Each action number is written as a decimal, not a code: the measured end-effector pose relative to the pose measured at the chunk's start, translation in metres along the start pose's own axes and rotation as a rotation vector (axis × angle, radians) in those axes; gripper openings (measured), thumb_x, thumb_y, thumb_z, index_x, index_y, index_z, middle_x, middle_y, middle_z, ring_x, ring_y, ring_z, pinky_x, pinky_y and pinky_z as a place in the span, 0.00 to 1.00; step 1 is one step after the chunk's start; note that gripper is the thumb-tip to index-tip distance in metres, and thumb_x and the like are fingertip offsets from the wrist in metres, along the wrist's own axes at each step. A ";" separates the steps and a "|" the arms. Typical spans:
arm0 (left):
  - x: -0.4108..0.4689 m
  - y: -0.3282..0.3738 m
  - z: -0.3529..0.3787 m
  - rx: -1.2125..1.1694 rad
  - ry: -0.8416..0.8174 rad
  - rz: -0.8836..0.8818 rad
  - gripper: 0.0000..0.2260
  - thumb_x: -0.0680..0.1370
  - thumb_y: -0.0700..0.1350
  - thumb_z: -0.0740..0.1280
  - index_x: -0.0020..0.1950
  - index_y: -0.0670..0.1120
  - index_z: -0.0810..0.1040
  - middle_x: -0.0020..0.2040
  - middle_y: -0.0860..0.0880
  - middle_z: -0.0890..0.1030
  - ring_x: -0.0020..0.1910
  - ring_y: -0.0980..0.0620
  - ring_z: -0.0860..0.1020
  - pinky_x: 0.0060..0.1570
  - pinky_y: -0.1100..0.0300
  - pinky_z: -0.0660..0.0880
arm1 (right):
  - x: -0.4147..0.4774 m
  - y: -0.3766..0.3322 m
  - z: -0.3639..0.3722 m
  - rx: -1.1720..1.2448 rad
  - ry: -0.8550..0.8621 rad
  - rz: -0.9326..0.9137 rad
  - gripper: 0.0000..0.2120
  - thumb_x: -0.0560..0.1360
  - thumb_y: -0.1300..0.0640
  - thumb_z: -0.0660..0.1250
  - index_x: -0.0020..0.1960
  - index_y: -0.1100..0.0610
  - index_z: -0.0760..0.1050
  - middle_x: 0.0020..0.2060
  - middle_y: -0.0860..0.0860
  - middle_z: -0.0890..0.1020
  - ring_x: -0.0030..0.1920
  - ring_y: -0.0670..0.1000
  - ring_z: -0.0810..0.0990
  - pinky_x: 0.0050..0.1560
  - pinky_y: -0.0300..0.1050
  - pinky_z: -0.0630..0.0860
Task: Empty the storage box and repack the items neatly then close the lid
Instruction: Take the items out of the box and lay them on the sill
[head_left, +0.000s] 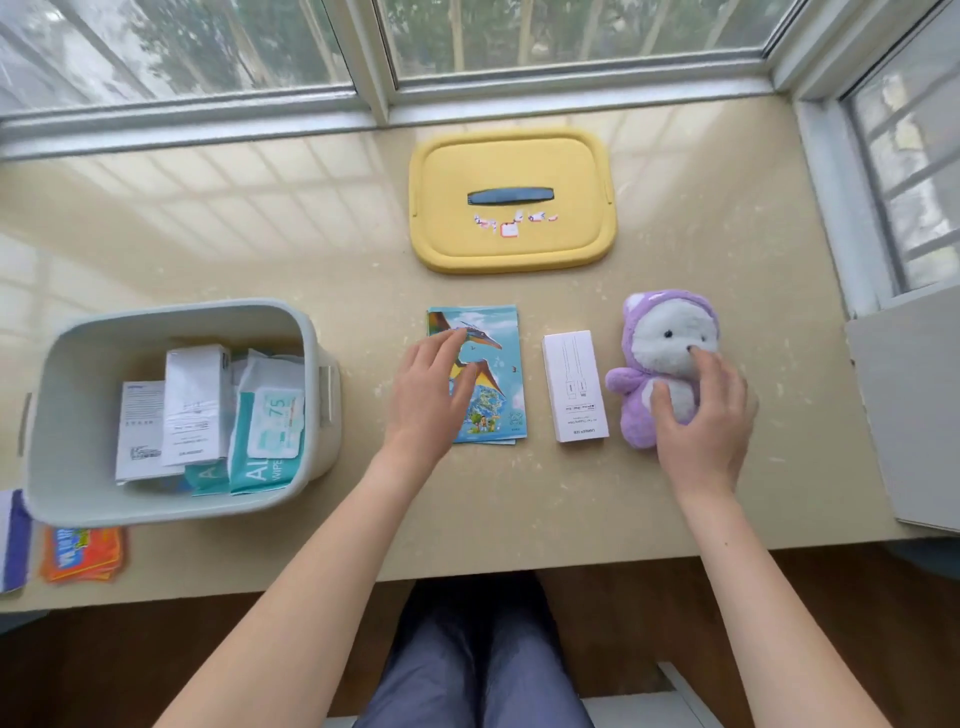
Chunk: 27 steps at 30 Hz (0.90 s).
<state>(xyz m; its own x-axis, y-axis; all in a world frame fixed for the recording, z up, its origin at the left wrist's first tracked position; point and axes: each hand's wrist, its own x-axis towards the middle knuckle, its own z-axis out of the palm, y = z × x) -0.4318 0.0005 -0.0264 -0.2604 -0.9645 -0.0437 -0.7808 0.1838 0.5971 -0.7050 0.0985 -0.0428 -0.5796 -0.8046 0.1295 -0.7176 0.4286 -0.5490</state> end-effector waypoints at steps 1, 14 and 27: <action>-0.005 0.014 -0.015 0.012 0.017 0.052 0.17 0.81 0.47 0.62 0.69 0.43 0.74 0.63 0.47 0.77 0.62 0.47 0.71 0.62 0.56 0.67 | 0.002 -0.012 -0.014 0.004 0.014 -0.047 0.25 0.75 0.46 0.62 0.67 0.58 0.73 0.63 0.58 0.77 0.60 0.63 0.75 0.62 0.52 0.66; -0.153 0.086 -0.135 0.179 0.154 0.242 0.21 0.83 0.53 0.53 0.68 0.44 0.75 0.64 0.48 0.79 0.65 0.44 0.73 0.66 0.51 0.68 | -0.089 -0.137 -0.125 0.058 -0.151 -0.554 0.23 0.76 0.45 0.61 0.65 0.58 0.77 0.60 0.55 0.80 0.59 0.57 0.77 0.60 0.51 0.71; -0.243 -0.009 -0.185 0.126 0.185 -0.128 0.23 0.81 0.54 0.53 0.68 0.43 0.76 0.60 0.48 0.81 0.60 0.49 0.76 0.60 0.54 0.73 | -0.167 -0.197 -0.080 0.037 -0.388 -0.616 0.26 0.74 0.45 0.59 0.64 0.59 0.77 0.59 0.55 0.80 0.60 0.57 0.78 0.60 0.52 0.74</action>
<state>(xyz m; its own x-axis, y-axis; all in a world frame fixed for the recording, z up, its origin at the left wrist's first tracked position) -0.2566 0.1981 0.1276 -0.0554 -0.9976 0.0418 -0.8684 0.0688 0.4911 -0.4976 0.1810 0.1102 0.1091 -0.9861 0.1254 -0.8520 -0.1577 -0.4992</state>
